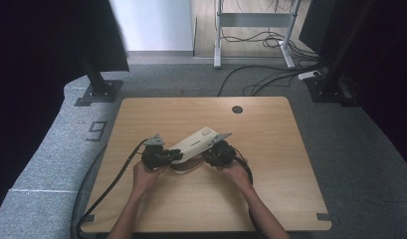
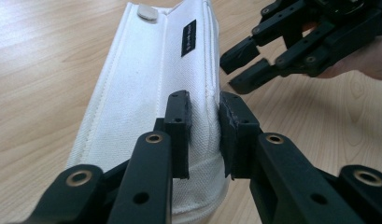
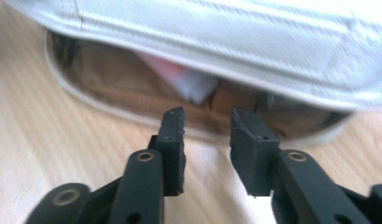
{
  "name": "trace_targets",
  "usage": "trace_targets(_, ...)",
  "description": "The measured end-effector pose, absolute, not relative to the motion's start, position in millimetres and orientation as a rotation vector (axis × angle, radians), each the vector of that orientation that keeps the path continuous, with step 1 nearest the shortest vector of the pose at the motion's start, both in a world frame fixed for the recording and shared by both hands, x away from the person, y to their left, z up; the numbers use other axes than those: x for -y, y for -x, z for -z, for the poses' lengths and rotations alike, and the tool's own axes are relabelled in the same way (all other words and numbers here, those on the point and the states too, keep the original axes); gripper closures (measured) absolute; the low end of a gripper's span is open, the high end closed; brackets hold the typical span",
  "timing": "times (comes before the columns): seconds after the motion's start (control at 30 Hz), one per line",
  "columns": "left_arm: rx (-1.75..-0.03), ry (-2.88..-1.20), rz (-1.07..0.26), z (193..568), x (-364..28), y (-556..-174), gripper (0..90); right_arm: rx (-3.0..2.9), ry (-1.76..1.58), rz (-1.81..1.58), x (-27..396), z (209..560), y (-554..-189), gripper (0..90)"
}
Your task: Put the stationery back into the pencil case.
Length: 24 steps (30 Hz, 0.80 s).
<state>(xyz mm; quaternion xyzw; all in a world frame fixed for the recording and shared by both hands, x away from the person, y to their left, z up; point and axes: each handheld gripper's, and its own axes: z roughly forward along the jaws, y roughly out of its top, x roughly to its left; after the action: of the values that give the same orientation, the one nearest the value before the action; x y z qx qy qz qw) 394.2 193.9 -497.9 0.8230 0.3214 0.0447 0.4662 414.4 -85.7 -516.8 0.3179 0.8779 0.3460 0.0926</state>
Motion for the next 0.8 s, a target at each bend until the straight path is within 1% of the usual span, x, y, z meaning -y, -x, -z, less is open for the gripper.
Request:
trace_targets(0.33, -0.763, -2.072, -0.111, 505, -185, -386, 69.7, -2.558, -0.989, -1.028, 117, 512, -409, 51.8)
trace_targets(0.5, -0.749, -2.114, -0.087, 512, -180, -384, 65.3, -2.549, -0.998, -1.032, 124, 513, -407, 48.3)
trace_targets(0.7, -0.730, -2.123, -0.090, 513, -178, -381, 56.8, -2.543, -1.015, -1.034, 130, 518, -405, 45.3)
trace_targets(0.73, -0.725, -2.123, -0.099, 512, -178, -380, 54.6, -2.544, -1.013, -1.034, 131, 519, -406, 44.7)
trace_targets(0.8, -0.719, -2.125, -0.127, 509, -179, -378, 47.0, -2.537, -1.018, -1.035, 132, 518, -405, 42.8)
